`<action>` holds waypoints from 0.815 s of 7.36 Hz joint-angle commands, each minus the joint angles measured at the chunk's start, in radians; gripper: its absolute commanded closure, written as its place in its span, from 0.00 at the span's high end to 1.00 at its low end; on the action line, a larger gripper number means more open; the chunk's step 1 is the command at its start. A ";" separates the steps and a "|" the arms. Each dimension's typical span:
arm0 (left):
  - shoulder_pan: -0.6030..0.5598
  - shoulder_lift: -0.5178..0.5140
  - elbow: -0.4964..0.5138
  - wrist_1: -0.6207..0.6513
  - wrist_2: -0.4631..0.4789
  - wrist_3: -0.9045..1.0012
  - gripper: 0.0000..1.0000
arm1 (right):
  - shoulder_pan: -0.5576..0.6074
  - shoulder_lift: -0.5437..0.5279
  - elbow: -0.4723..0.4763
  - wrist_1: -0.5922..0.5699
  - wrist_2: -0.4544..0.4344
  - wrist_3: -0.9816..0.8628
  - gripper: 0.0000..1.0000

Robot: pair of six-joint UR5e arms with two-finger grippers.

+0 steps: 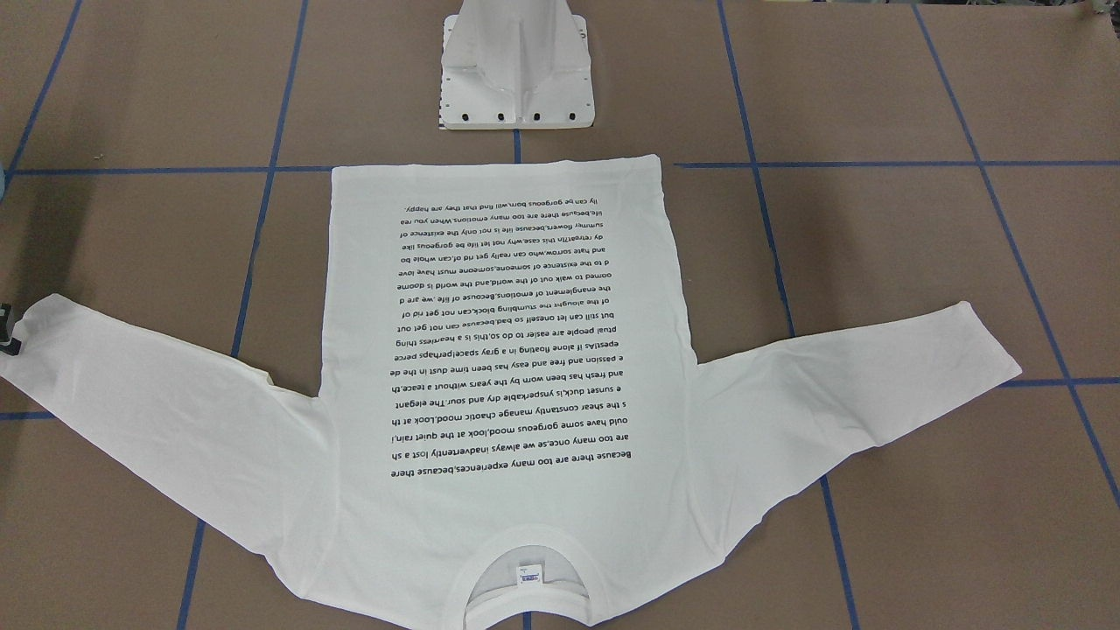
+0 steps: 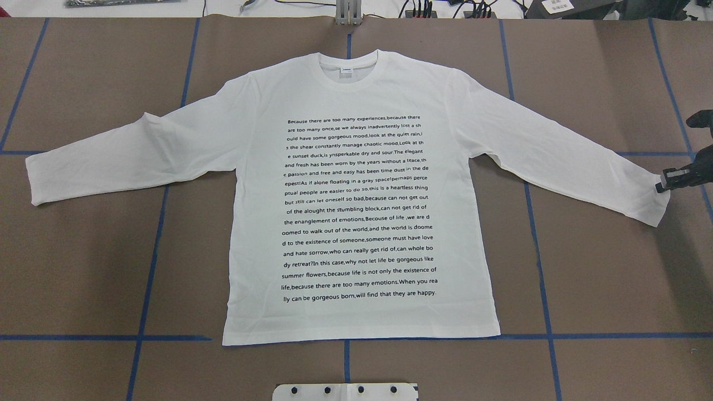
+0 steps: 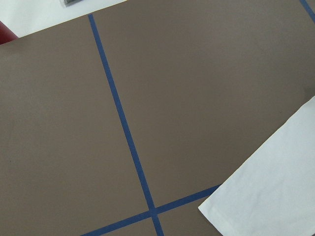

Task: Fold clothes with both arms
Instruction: 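Reach the right gripper to the nearby sleeve cuff and grasp it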

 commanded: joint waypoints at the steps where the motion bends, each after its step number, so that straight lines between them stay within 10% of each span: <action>1: 0.000 0.000 0.000 0.000 0.000 -0.001 1.00 | 0.036 0.003 0.006 0.008 0.047 0.000 0.00; 6: 0.000 0.003 -0.008 -0.006 0.000 0.000 1.00 | 0.058 0.099 0.075 0.012 0.150 0.018 0.00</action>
